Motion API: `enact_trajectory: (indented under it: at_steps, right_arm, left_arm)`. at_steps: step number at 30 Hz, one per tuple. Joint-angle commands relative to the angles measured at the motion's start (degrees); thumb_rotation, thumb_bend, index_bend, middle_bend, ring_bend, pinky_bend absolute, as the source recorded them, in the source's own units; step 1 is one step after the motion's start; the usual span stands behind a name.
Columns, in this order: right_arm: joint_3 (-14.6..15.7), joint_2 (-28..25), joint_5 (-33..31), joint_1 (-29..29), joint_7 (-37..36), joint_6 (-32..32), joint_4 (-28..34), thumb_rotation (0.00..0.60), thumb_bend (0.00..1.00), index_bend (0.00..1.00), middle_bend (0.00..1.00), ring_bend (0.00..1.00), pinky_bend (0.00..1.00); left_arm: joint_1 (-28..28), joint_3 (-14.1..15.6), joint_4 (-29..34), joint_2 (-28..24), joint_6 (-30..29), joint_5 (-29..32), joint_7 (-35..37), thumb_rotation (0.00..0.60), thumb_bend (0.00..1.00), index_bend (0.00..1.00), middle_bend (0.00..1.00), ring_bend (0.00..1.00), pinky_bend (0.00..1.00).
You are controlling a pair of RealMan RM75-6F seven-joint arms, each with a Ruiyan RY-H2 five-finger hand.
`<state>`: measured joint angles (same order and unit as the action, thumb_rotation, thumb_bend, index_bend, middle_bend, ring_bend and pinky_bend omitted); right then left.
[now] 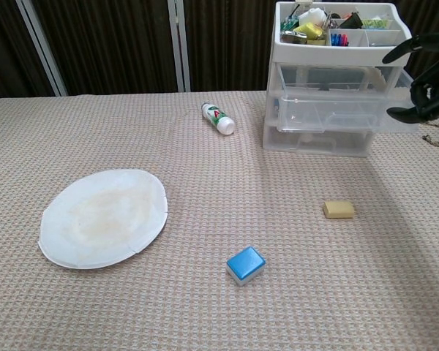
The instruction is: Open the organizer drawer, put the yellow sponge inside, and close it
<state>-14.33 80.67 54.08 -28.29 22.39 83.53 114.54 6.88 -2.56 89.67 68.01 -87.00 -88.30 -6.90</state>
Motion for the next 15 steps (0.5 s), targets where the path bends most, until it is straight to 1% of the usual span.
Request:
enact_trajectory:
  at_steps: [1,4,6,10,15]
  right_arm:
    - [4.53,-1.45,5.89,2.93,-1.29,1.43,2.27,0.600,0.22,0.19,0.75,0.73,0.68]
    - [8.03,-1.24,10.37,4.50,-1.00,1.93,1.76,0.600,0.23,0.20,0.75,0.73,0.68]
    - [9.39,-0.58,11.59,4.94,-0.30,1.70,0.85,0.600,0.23,0.20,0.75,0.73,0.68]
    - [10.68,1.15,11.39,5.61,0.32,0.66,-0.90,0.600,0.23,0.21,0.75,0.73,0.68]
    - [11.67,4.17,11.94,6.39,0.14,0.03,-4.85,0.600,0.23,0.24,0.75,0.73,0.68]
  left_arm:
    - [-0.05,-0.04,0.10,0.06,-0.12,0.01,-0.15,0.600,0.11,0.06,0.00,0.00,0.00]
    - [-0.10,-0.17,0.09,0.16,-0.26,0.15,-0.33,0.600,0.11,0.06,0.00,0.00,0.00]
    - [-0.14,-0.31,0.25,0.22,-0.19,0.53,-0.24,0.600,0.11,0.06,0.00,0.00,0.00]
    - [-0.17,-0.52,0.40,0.09,-0.14,0.91,0.30,0.600,0.11,0.06,0.00,0.00,0.00]
    - [-0.09,-0.52,0.45,-0.07,0.20,1.08,0.86,0.600,0.11,0.06,0.00,0.00,0.00]
